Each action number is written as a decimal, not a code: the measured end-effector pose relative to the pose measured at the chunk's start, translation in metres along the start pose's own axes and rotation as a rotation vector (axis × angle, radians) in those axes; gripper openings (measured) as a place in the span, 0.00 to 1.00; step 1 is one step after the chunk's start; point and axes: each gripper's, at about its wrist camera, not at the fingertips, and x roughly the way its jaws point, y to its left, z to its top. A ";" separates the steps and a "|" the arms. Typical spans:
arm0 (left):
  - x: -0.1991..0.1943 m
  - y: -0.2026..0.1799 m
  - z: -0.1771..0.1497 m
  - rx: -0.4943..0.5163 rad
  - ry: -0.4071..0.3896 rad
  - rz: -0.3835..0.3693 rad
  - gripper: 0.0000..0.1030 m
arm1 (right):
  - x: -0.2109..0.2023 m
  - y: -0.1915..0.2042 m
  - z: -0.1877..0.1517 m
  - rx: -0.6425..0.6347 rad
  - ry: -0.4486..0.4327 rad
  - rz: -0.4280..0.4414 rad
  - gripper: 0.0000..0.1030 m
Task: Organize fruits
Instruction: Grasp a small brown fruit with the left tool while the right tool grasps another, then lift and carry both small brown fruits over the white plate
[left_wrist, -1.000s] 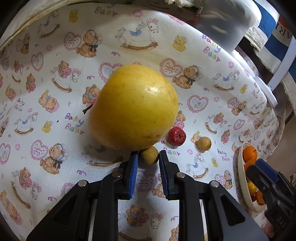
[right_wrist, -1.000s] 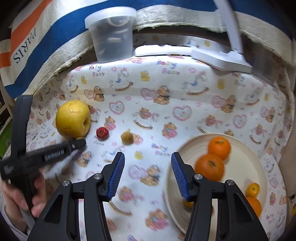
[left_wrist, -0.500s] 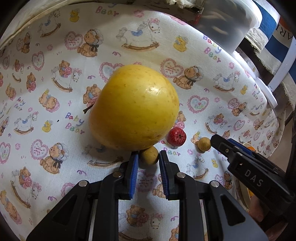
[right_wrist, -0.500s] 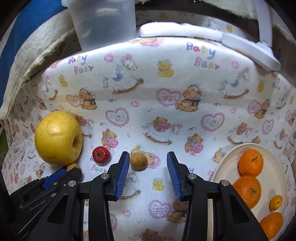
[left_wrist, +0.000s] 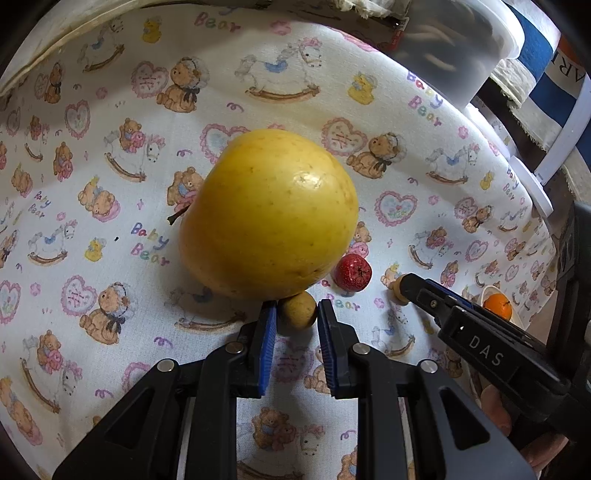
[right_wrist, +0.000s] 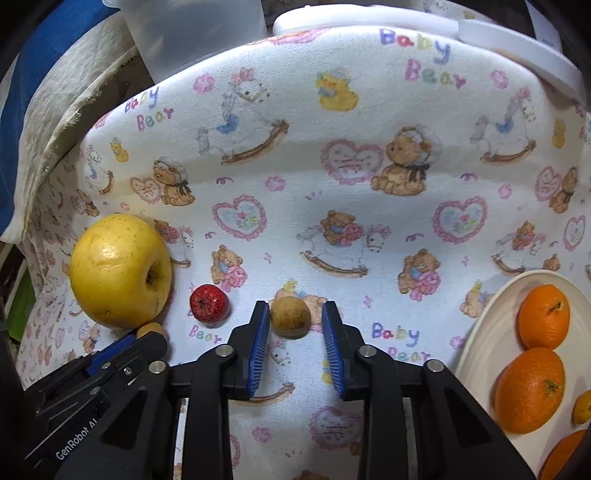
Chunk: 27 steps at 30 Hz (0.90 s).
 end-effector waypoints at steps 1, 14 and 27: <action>-0.001 0.000 -0.001 0.000 -0.001 0.002 0.21 | 0.001 -0.001 0.001 -0.002 -0.001 -0.003 0.23; -0.029 -0.010 0.001 0.079 -0.026 0.007 0.21 | -0.050 0.004 -0.014 -0.041 -0.051 0.000 0.22; -0.086 -0.057 -0.012 0.250 -0.226 0.007 0.21 | -0.142 -0.033 -0.058 -0.102 -0.142 -0.053 0.22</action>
